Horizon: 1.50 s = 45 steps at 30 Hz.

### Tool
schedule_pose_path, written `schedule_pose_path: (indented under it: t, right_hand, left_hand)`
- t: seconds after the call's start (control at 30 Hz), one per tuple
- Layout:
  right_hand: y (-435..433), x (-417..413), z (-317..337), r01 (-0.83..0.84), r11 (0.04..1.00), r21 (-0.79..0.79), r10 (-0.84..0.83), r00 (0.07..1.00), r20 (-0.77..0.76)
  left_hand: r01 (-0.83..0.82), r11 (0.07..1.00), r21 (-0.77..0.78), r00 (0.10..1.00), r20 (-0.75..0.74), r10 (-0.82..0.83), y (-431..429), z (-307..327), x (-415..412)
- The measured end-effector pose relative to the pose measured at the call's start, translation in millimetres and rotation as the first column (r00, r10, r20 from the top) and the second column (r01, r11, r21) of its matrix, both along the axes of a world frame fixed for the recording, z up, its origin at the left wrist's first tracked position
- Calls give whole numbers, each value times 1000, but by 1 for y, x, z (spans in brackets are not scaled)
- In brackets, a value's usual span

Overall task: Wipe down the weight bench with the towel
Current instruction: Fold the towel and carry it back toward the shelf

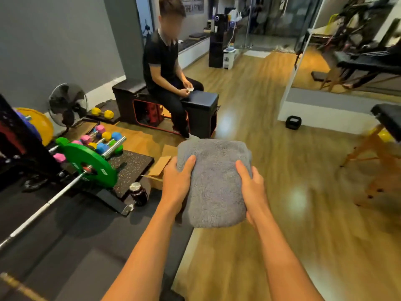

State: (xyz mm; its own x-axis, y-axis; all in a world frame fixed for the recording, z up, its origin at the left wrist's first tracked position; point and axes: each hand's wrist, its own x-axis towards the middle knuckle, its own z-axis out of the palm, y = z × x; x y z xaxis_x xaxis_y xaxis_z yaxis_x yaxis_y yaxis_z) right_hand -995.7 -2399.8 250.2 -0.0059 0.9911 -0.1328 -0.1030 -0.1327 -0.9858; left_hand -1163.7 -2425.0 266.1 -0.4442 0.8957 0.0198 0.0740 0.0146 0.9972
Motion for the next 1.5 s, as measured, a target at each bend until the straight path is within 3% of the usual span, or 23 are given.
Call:
schedule_pose_path:
  t: [0.13, 0.27, 0.47, 0.63, 0.77, 0.97, 1.27, 1.5]
  right_hand:
    - [64, 35, 69, 77, 997, 29, -76, 997, -13]
    - [151, 65, 99, 111, 991, 74, -110, 994, -21]
    - [341, 113, 142, 196, 963, 182, -196, 980, -22]
    - [505, 163, 174, 257, 950, 178, -252, 966, -53]
    - [654, 198, 177, 297, 937, 184, -295, 955, -37]
    - [900, 228, 182, 272, 938, 214, -267, 962, -51]
    - [1255, 197, 204, 172, 948, 268, -172, 985, -24]
    - [1533, 179, 222, 221, 931, 289, -228, 974, -13]
  left_hand:
    - [49, 999, 24, 999, 8, -49, 75, 68, 35]
    - [71, 995, 69, 997, -49, -67, 170, 99, 62]
    - [149, 974, 169, 989, -13, -149, 377, 127, 112]
    - [234, 952, 197, 971, 10, -241, 555, 166, 162]
    - [281, 940, 194, 956, 25, -291, 707, 169, 198]
    - [225, 953, 201, 973, -2, -230, 943, 173, 225]
    - [140, 969, 206, 990, 3, -144, 1284, 194, 196]
    - [188, 952, 242, 981, -9, -192, 1577, 213, 180]
